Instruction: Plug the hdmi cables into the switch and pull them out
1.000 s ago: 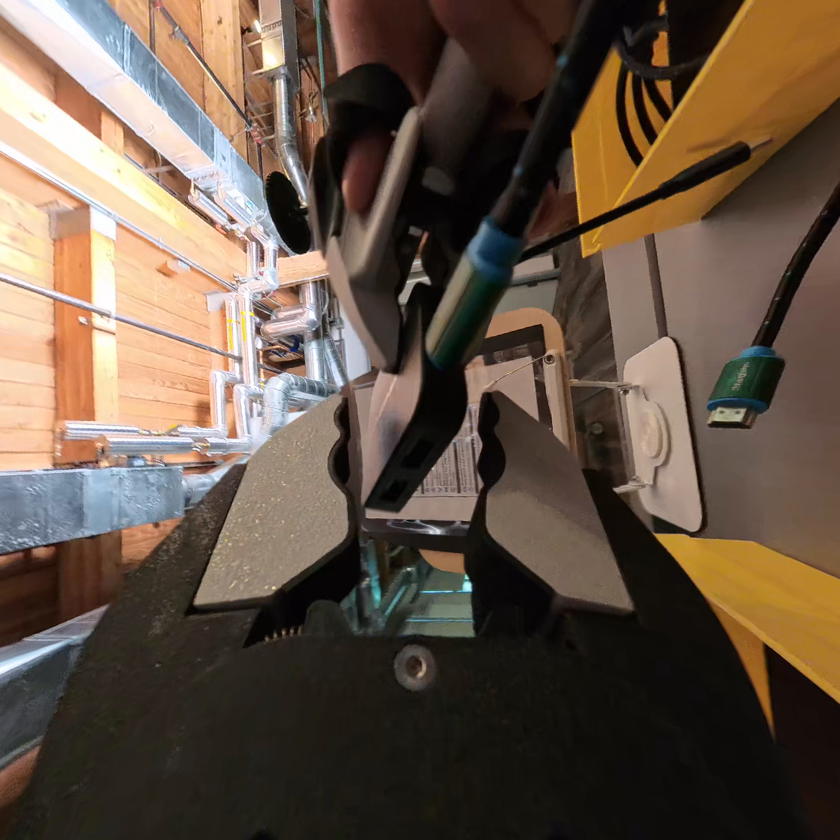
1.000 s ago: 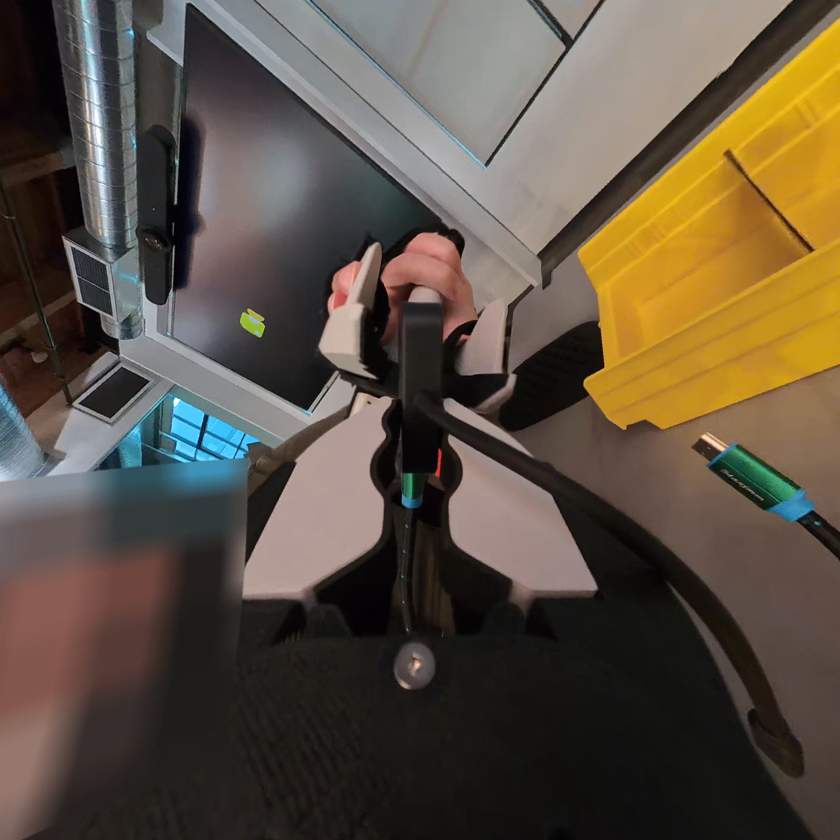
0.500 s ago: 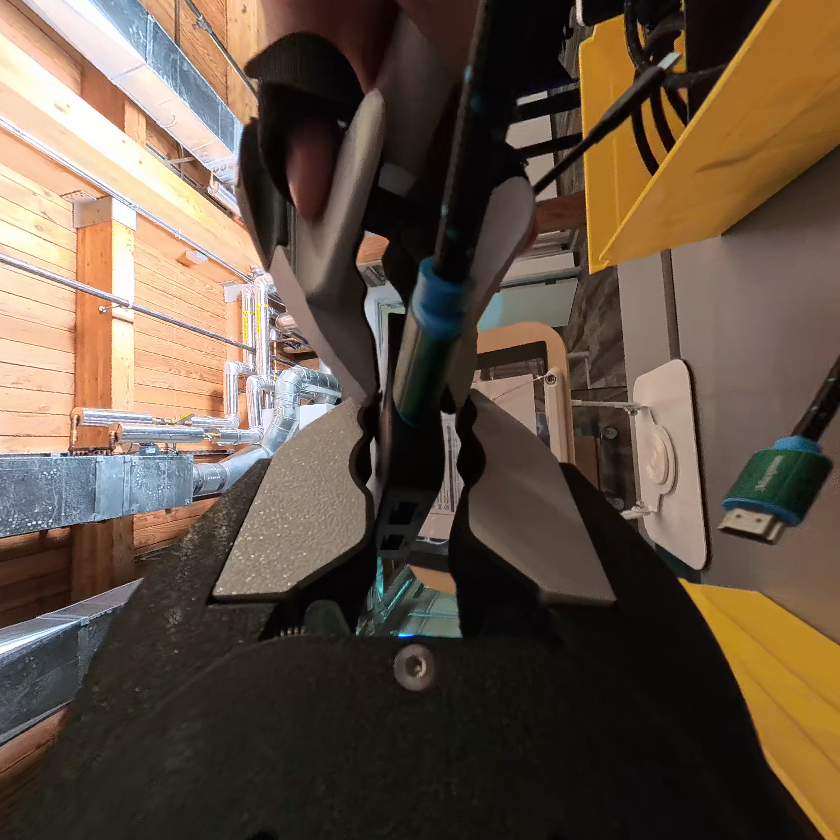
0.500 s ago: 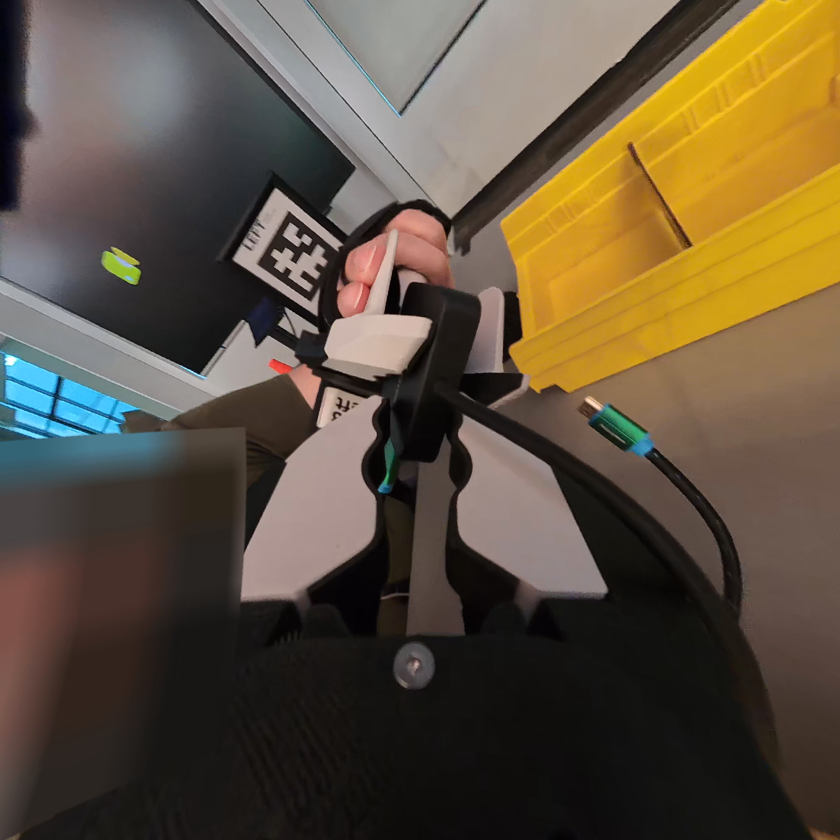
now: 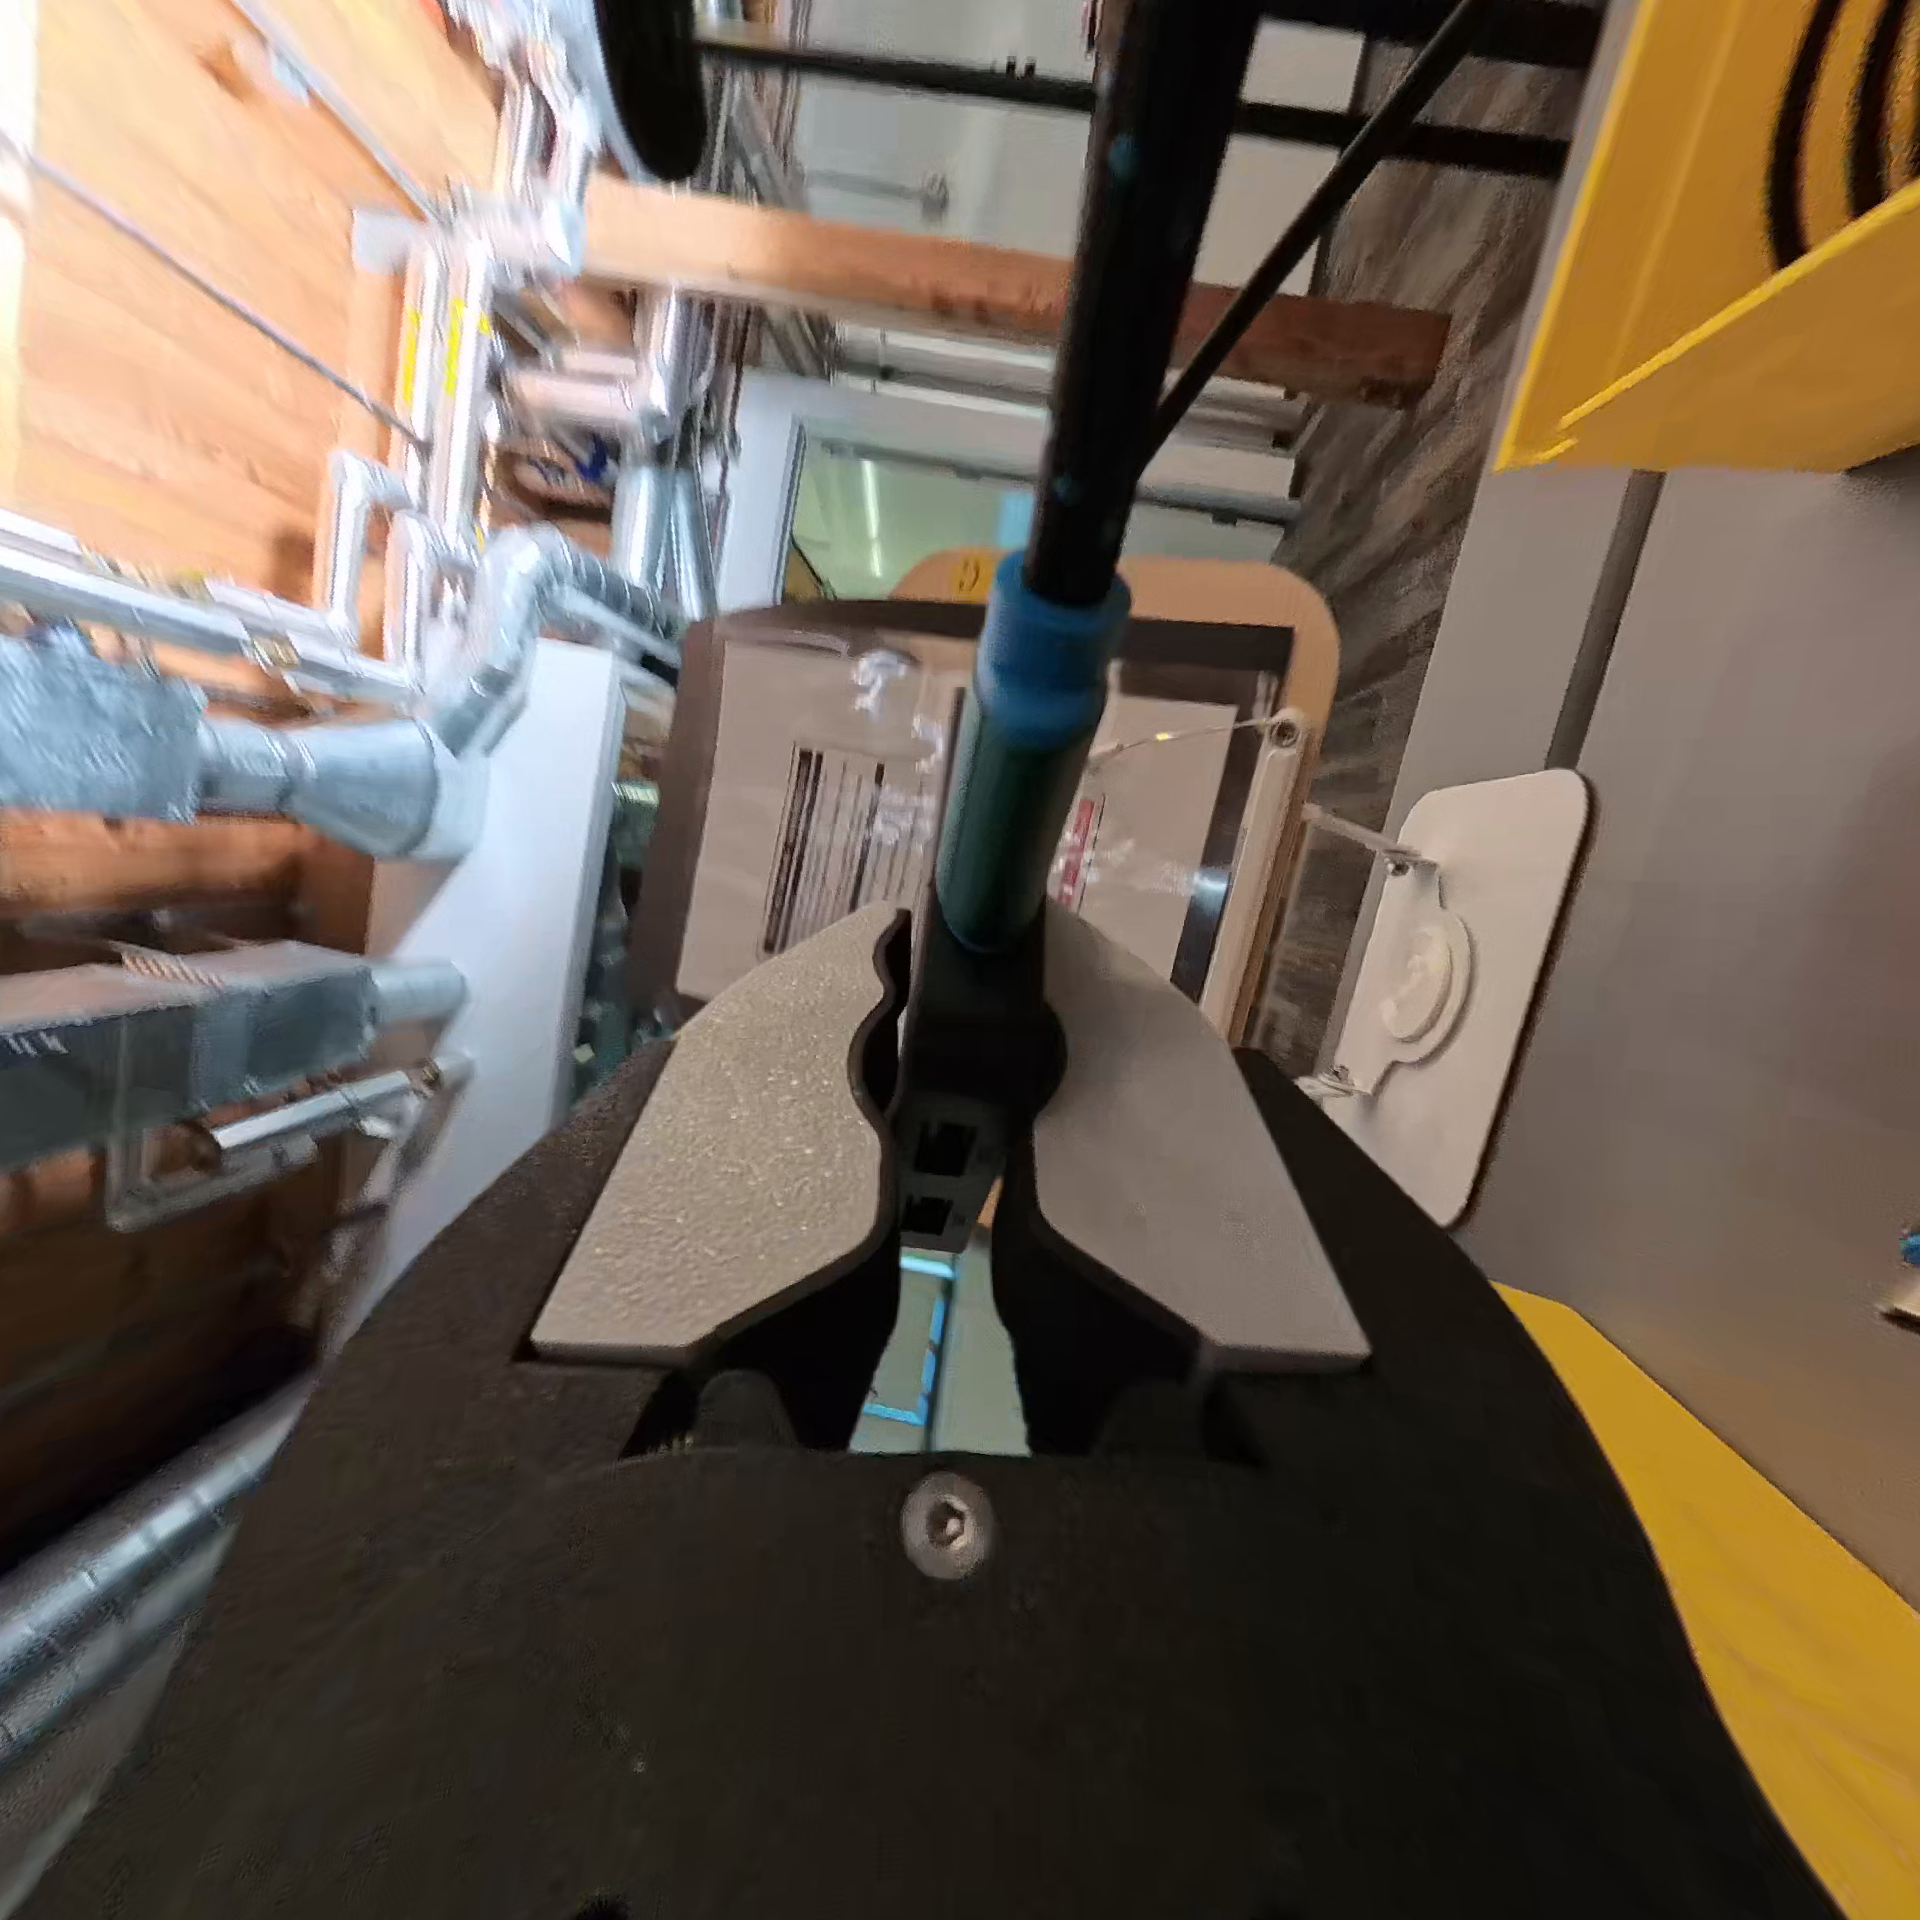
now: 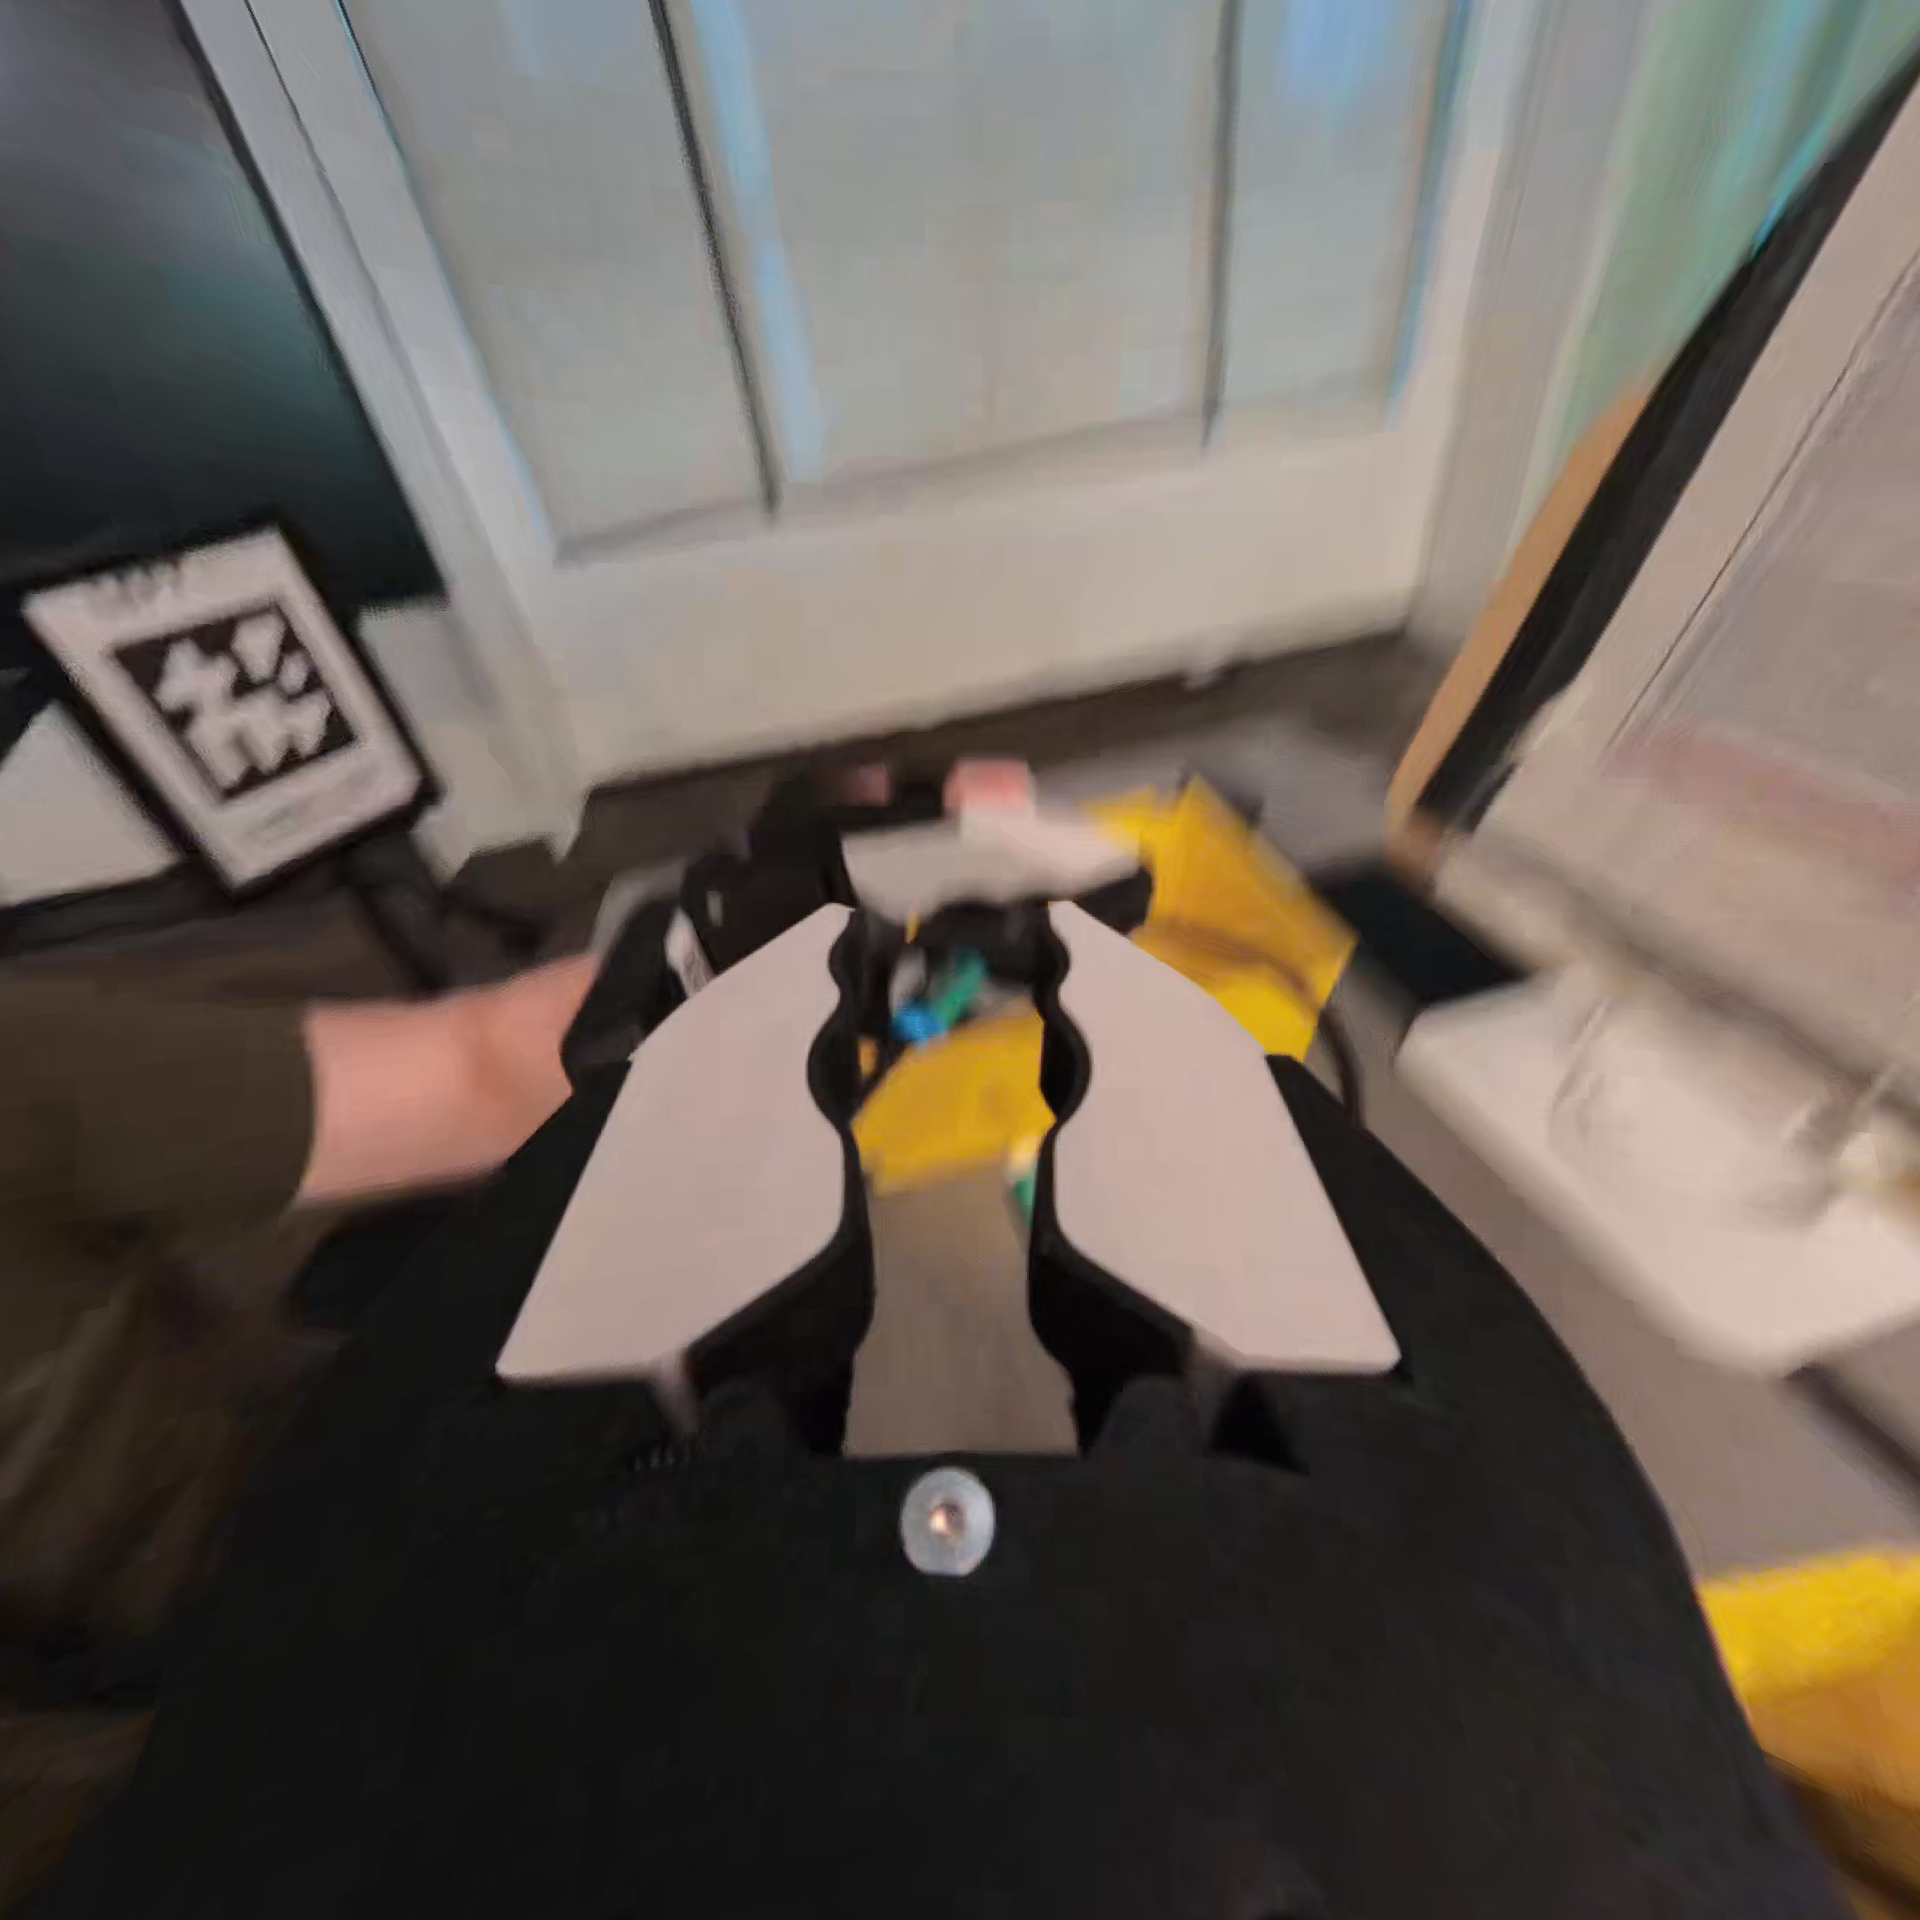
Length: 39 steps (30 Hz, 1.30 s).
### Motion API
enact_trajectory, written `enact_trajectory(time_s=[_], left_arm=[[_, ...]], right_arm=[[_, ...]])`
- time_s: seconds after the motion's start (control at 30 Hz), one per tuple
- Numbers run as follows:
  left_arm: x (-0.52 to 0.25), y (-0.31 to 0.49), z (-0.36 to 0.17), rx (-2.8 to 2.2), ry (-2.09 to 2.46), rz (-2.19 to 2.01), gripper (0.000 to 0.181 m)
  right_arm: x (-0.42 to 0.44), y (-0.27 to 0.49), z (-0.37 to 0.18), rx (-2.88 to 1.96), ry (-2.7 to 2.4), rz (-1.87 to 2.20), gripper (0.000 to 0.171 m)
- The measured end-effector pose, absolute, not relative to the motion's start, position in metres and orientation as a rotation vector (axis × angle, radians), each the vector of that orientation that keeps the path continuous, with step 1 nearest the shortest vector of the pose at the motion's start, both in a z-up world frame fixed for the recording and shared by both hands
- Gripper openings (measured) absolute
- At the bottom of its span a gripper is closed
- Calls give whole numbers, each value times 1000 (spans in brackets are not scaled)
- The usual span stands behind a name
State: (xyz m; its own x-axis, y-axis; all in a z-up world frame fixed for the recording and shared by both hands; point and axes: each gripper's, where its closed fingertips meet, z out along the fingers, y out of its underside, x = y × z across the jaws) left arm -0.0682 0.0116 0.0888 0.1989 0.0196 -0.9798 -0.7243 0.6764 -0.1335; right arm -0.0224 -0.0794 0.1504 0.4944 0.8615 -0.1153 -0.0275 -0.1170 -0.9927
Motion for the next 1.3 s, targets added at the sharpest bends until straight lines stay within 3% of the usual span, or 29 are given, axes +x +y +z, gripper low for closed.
enact_trajectory(time_s=[0.1, 0.17, 0.37, 0.6, 0.67, 0.73, 0.9, 0.97, 1.07, 1.3], left_arm=[[-82, 26, 107, -800, 1178, 521, 15], [-92, 31, 115, -861, 1118, 451, 14], [-122, 44, 122, -919, 1031, 356, 14], [-131, 45, 131, -884, 987, 377, 14], [-126, 39, 133, -841, 988, 377, 14], [-118, 31, 133, -783, 1007, 397, 14], [-97, 18, 123, -713, 1061, 410, 14], [-90, 14, 119, -699, 1082, 412, 14], [-84, 12, 116, -695, 1090, 423, 14], [-84, 15, 116, -701, 1050, 476, 14]], right_arm=[[-30, -124, 220, -986, -643, 778, 30], [-42, -142, 229, -843, -605, 634, 22], [-110, -121, 183, -988, -689, 592, 23], [-130, -61, 112, -1251, -783, 171, 20], [-129, -47, 97, -1312, -770, 94, 31], [-124, -40, 96, -1296, -723, 59, 40], [-105, -45, 117, -1173, -626, 86, 41], [-102, -44, 118, -1175, -662, 33, 39], [-101, -44, 114, -1194, -717, -7, 23], [-101, -43, 114, -1231, -686, 88, 23]])
